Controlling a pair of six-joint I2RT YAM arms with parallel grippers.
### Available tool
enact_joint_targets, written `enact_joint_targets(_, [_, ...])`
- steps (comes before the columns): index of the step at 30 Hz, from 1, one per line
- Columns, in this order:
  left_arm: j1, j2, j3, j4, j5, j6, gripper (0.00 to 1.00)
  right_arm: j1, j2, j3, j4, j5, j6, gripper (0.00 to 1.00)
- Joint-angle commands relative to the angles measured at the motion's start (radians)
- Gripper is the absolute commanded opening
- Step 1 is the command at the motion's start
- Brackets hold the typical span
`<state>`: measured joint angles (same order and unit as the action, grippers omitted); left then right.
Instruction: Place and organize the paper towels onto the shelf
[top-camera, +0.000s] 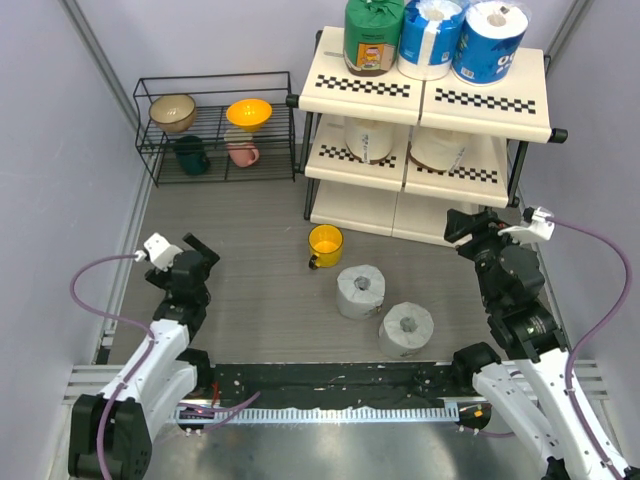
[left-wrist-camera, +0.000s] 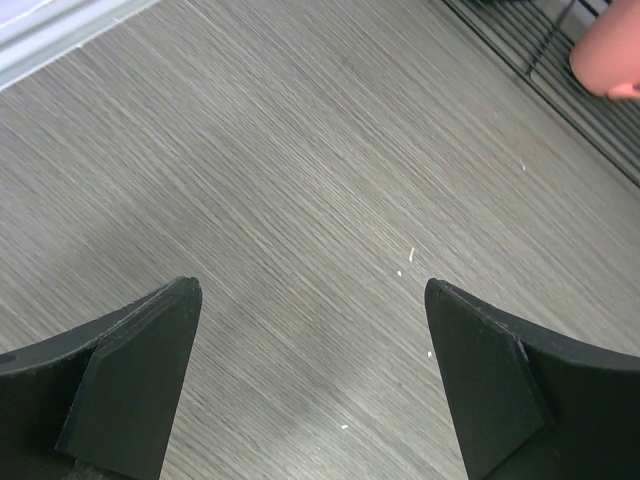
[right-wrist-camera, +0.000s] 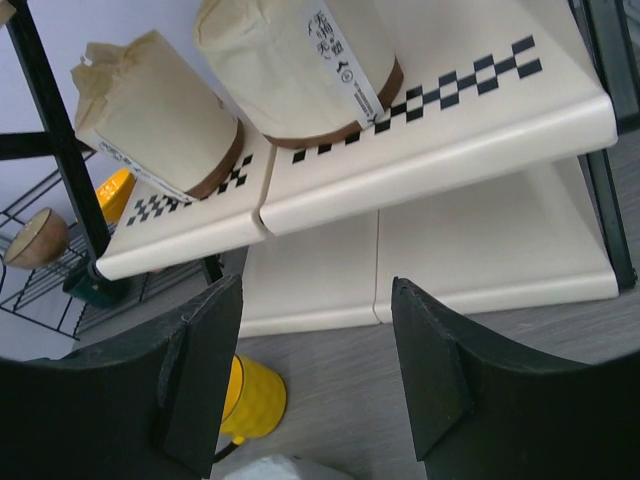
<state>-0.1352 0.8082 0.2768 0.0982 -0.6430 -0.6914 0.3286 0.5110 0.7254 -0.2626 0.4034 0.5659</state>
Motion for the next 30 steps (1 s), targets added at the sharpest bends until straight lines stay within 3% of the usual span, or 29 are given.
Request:
enact_joint_targets(1, [0.005,-0.001,0.038,0.031,0.042,0.012,1.00,-0.003,-0.031,-0.014,-0.015,-0.025,0.026,0.67])
enact_joint_targets(7, [0.003,0.037,0.068,-0.057,0.127,-0.057,1.00,-0.003,-0.020,-0.026,-0.004,-0.060,0.048,0.67])
enact_joint_targets(13, [0.003,0.331,0.266,-0.176,0.287,-0.056,1.00,-0.005,-0.046,-0.055,0.011,-0.052,0.078,0.67])
enact_joint_targets(19, [0.000,0.486,0.378,-0.169,0.506,-0.057,1.00,-0.003,-0.104,-0.139,0.111,0.021,0.152,0.67])
enact_joint_targets(26, [-0.127,0.267,0.389,-0.149,0.500,0.056,1.00,-0.003,-0.111,-0.110,0.105,0.123,0.124,0.67])
enact_joint_targets(30, [-0.277,0.143,0.398,-0.107,0.516,0.125,1.00,-0.003,-0.134,-0.139,0.108,0.092,0.147,0.67])
